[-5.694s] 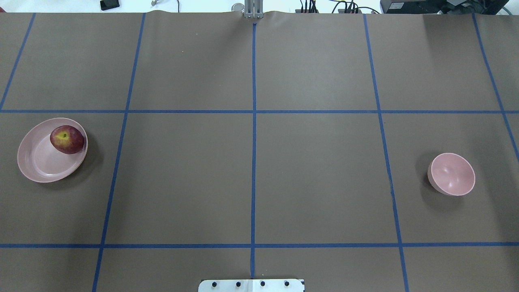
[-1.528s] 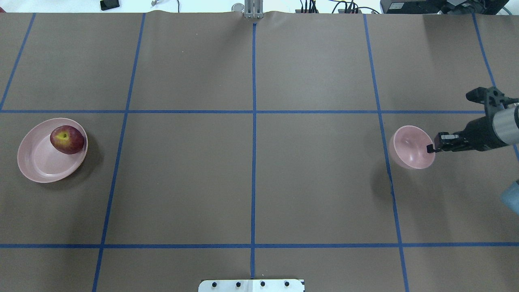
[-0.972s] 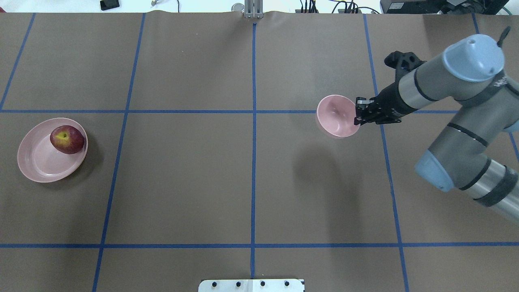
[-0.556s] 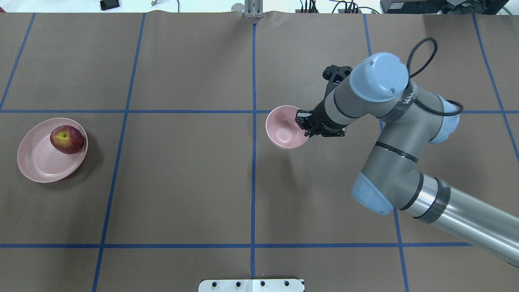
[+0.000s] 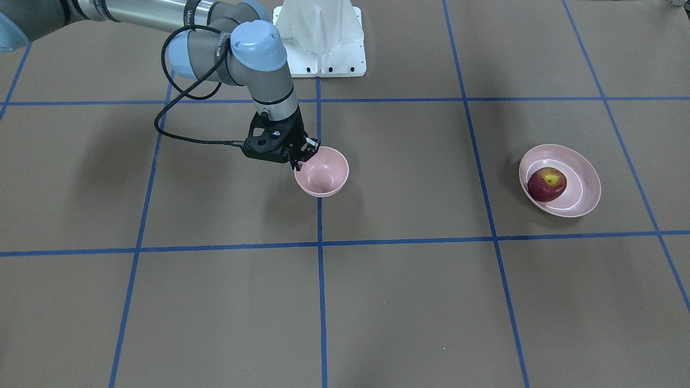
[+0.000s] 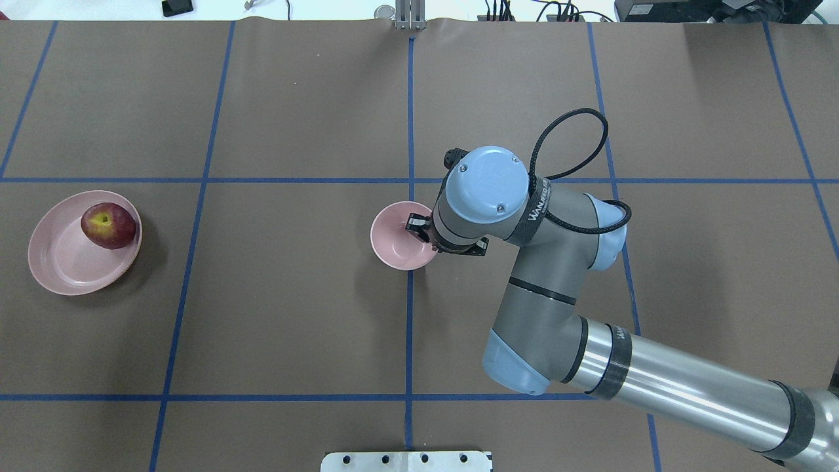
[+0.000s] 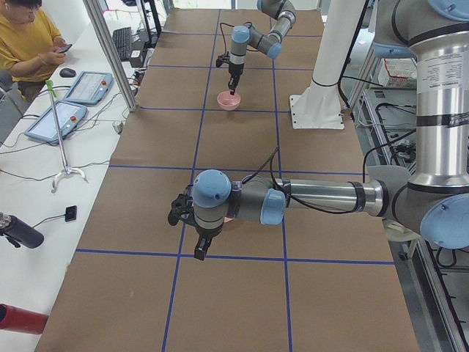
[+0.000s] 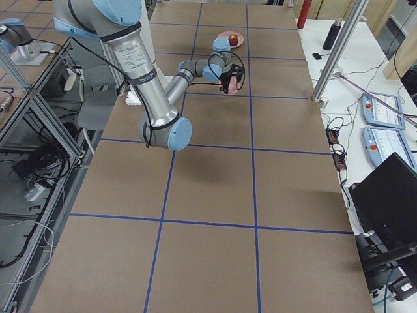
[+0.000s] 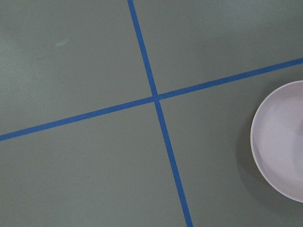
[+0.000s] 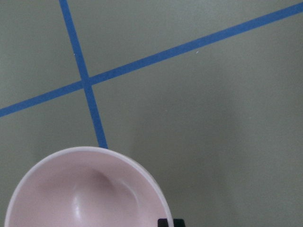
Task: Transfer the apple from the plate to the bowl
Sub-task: 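Slide the pink bowl with the right gripper toward the table center, release, then raise the right gripper away from the bowl while the left arm moves in, then lower the left gripper onto the red apple on the plate and grasp it, then lift the apple with the left gripper and carry it over the pink bowl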
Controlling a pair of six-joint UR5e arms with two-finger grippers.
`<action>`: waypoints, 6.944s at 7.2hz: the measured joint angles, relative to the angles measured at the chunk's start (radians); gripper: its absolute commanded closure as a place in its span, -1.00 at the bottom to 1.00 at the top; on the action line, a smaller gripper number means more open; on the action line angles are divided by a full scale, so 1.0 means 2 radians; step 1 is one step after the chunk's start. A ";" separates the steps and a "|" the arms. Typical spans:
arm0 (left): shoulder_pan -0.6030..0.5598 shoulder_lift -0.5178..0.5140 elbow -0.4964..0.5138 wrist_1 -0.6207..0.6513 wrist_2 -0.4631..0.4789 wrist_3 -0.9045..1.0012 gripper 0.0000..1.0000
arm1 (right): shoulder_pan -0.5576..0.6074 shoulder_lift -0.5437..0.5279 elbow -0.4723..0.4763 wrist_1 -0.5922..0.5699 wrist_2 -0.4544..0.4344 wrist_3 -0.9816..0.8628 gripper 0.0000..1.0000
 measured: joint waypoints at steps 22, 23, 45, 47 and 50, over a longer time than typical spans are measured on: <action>0.289 -0.113 -0.034 -0.094 0.110 -0.375 -0.98 | 0.511 -0.403 0.090 -0.044 0.233 -0.857 -1.00; 0.305 -0.116 -0.027 -0.095 0.117 -0.380 -0.98 | 0.523 -0.414 0.089 -0.044 0.234 -0.874 -1.00; 0.333 -0.116 0.072 -0.166 0.106 -0.391 -0.23 | 0.529 -0.416 0.071 -0.040 0.234 -0.877 -1.00; 0.333 -0.115 0.070 -0.172 0.100 -0.399 1.00 | 0.529 -0.416 0.070 -0.040 0.234 -0.877 -1.00; 0.329 -0.100 -0.001 -0.126 0.072 -0.401 1.00 | 0.529 -0.416 0.071 -0.040 0.234 -0.876 -1.00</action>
